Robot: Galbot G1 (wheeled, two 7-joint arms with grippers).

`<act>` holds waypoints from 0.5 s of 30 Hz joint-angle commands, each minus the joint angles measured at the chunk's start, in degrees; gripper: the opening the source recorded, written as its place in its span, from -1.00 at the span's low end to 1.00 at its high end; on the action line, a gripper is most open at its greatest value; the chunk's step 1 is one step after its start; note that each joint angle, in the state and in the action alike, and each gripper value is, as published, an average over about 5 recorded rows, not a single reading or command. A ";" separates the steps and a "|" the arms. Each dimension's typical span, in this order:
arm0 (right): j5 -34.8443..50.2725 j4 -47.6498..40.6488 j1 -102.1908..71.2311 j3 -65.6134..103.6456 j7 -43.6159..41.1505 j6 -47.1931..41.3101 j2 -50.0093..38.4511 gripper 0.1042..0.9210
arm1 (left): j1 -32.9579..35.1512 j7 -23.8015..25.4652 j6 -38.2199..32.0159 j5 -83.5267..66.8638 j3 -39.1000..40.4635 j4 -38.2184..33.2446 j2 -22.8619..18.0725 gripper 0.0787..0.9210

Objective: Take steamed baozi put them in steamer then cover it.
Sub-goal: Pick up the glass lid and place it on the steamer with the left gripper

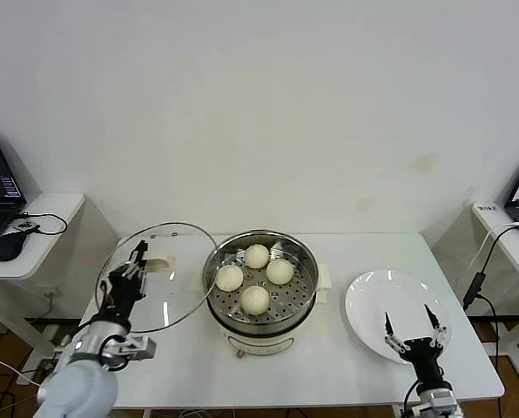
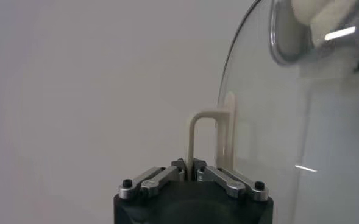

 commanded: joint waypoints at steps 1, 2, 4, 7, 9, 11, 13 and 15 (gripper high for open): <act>-7.13 -0.90 1.05 -3.56 2.01 -0.19 2.10 0.76 | -9.84 13.62 9.28 11.80 10.24 -0.15 -4.25 -0.86; -7.67 -1.23 1.41 -3.93 2.29 -0.34 2.45 0.76 | -9.98 14.08 9.51 13.01 10.58 -0.06 -5.10 -0.86; -8.66 -2.08 2.18 -4.65 2.85 -0.72 3.10 0.76 | -10.50 14.82 9.65 15.55 11.35 0.64 -6.81 -0.86; -10.32 -3.41 3.18 -5.52 3.73 -1.18 3.89 0.76 | -11.66 15.52 9.65 18.66 12.58 2.34 -9.03 -0.86; -11.41 -3.88 3.52 -5.89 4.22 -1.38 4.25 0.76 | -12.41 15.77 9.62 20.05 13.21 3.27 -10.38 -0.86; -12.18 -4.01 3.58 -6.12 4.48 -1.55 4.45 0.76 | -13.01 15.94 9.61 20.99 13.79 3.99 -11.81 -0.86; -12.67 -4.06 3.57 -6.24 4.58 -1.69 4.55 0.76 | -13.53 15.99 9.58 21.95 14.51 4.68 -13.44 -0.86; -13.04 -4.07 3.56 -6.27 4.64 -1.78 4.60 0.76 | -14.09 16.01 9.53 23.09 15.47 5.46 -15.50 -0.86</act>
